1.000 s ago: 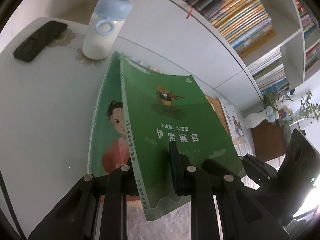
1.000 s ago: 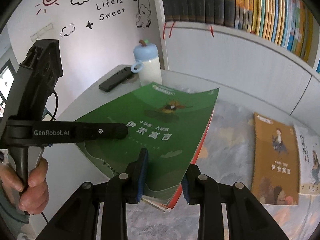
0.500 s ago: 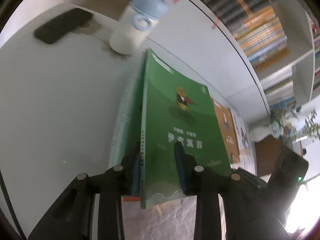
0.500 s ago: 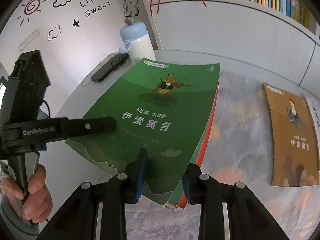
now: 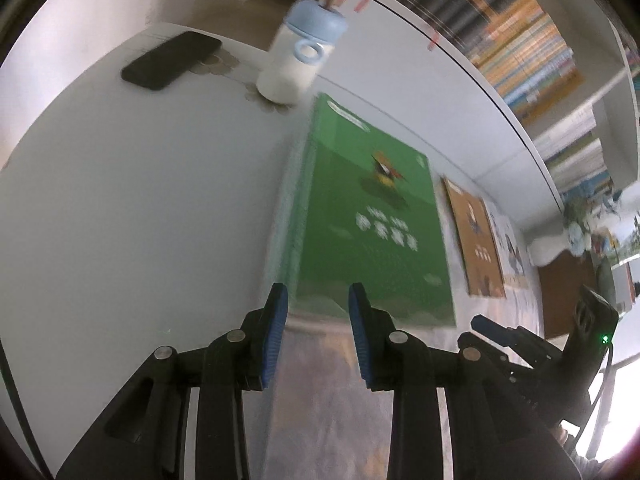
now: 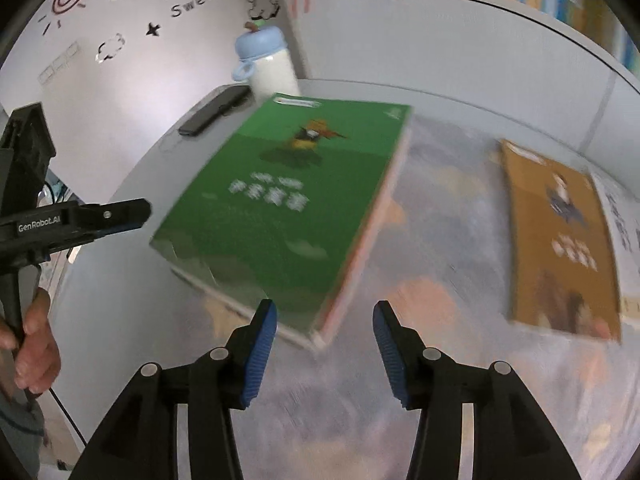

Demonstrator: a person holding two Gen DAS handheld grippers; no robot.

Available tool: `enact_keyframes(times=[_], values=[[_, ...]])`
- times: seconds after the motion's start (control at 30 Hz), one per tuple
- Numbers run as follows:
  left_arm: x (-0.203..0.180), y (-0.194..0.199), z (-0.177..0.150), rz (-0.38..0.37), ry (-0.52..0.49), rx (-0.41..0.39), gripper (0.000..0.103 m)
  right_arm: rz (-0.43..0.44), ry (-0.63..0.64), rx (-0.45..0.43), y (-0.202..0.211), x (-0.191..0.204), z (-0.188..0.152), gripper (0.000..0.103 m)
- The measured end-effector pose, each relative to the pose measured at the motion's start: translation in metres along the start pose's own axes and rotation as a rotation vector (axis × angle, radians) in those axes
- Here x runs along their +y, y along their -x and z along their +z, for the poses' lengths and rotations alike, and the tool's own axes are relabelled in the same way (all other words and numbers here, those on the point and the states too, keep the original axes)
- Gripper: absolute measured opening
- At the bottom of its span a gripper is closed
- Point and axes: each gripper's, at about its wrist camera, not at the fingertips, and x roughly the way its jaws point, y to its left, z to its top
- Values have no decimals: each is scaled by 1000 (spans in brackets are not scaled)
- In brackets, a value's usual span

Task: Organize books
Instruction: 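Move the left tool back toward the orange-brown and white books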

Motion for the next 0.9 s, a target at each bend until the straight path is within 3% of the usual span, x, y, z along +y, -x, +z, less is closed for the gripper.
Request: enact_keyframes(times=[0.17,0.43,0.7,0.9], values=[[-44,2,-23,-19,-53,21,27,-22,-74,-4,30,-31,-42,54],[-141,-9,-64,-13,-174,69,30,-37,-147,17,70,-95,-106,54],[-255,-45,-106,-42,-237,134,30,-61,-256,-19,134,-194,-154,54],[-339,-57,-130,-33,-325,111,30,-95,-334,-53,184,-272,-184,55]])
